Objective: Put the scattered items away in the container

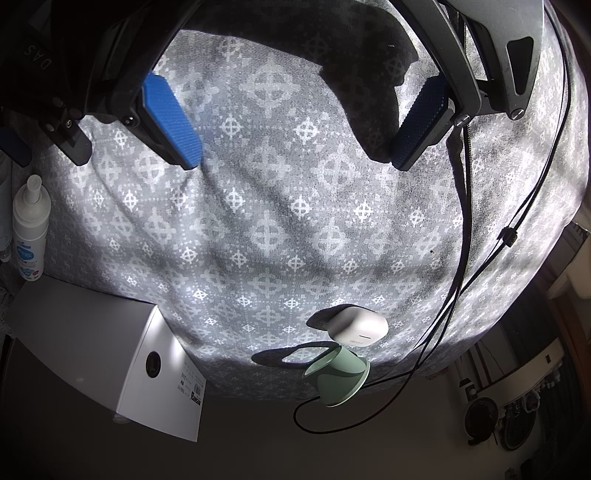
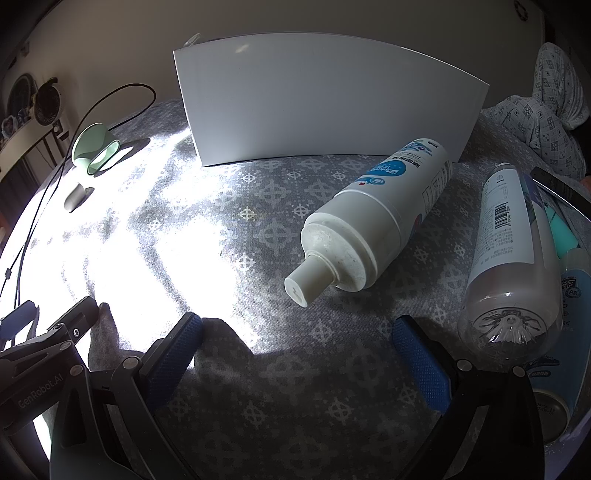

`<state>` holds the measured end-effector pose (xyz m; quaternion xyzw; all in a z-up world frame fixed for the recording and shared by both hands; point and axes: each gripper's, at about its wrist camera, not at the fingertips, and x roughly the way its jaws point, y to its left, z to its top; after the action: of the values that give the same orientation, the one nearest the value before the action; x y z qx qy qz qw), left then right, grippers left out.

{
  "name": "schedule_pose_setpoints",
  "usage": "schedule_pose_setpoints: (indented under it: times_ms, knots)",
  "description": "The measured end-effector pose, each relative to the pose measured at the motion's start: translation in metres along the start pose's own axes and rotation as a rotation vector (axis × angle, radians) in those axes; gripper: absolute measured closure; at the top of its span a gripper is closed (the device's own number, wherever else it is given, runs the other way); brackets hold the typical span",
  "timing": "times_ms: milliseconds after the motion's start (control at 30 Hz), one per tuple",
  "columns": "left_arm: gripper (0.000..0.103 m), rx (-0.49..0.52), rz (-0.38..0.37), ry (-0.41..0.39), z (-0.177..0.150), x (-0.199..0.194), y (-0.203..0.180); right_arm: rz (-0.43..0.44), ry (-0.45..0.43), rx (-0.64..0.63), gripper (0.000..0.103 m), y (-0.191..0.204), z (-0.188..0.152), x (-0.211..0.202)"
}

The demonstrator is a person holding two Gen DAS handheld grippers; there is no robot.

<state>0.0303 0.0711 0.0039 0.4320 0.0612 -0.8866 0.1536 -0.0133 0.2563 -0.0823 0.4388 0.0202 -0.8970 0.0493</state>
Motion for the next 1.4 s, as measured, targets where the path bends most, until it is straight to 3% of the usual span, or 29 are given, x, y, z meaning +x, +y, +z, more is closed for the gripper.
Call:
schedule_pose_setpoints:
  times_ms: [1400]
  knots:
    - [0.000, 0.008, 0.013, -0.009, -0.0001, 0.0018, -0.0051, -0.001, 0.000, -0.001, 0.000, 0.0003, -0.0016, 0.0000]
